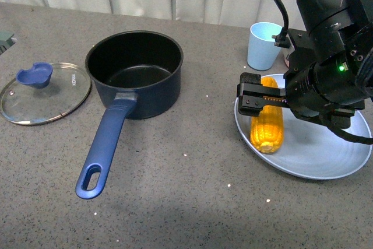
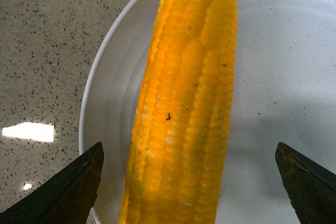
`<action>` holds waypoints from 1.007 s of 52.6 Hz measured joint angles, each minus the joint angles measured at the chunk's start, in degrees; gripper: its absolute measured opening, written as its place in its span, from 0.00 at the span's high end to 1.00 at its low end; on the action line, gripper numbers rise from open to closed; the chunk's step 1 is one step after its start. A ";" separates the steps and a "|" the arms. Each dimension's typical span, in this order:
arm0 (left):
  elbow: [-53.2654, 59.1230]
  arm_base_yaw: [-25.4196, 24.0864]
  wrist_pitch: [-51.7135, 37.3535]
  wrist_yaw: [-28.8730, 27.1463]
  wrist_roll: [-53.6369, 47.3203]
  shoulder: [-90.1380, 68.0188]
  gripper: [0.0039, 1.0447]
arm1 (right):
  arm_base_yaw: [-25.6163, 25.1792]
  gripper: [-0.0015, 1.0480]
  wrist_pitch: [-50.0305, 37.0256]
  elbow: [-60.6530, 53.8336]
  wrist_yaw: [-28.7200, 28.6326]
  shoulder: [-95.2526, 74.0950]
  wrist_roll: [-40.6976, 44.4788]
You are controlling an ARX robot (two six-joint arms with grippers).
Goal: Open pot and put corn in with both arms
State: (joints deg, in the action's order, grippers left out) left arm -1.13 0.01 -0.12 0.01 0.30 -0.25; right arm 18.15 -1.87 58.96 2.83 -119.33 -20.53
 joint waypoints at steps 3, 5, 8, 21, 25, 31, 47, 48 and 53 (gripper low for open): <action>0.00 0.00 0.00 0.00 0.00 0.00 0.06 | -0.02 0.11 0.92 0.66 -0.17 -0.77 -0.79; 0.00 0.00 0.00 -0.02 0.00 0.00 0.06 | -0.02 0.16 1.22 0.92 -0.35 -1.09 -1.03; 0.00 0.00 0.00 0.00 0.00 0.02 0.06 | 0.00 0.23 1.29 1.09 -0.70 -1.36 -1.49; 0.00 0.00 0.00 0.00 0.00 0.00 0.06 | 0.00 0.61 1.88 1.64 -1.20 -1.64 -2.21; 0.00 0.00 0.00 -0.02 0.00 0.00 0.06 | 0.00 0.68 1.84 1.62 -1.46 -1.51 -2.21; 0.00 0.00 0.00 0.00 0.00 0.00 0.06 | -0.15 0.75 1.07 0.52 -2.67 -0.24 -2.21; 0.00 0.00 0.00 0.00 0.00 0.00 0.06 | -1.05 0.85 -8.17 -3.52 -18.84 12.87 -9.68; 0.00 0.00 0.00 0.00 0.00 0.00 0.06 | -0.55 0.85 -8.98 -2.78 -19.69 13.33 -10.60; 0.00 0.00 0.00 0.00 -0.02 0.02 0.06 | 2.80 0.86 -9.49 1.18 -20.35 11.85 -13.05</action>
State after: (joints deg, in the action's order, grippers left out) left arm -1.13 0.01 -0.12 0.01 0.27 -0.23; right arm 20.95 -11.35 60.14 -17.52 -107.48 -33.58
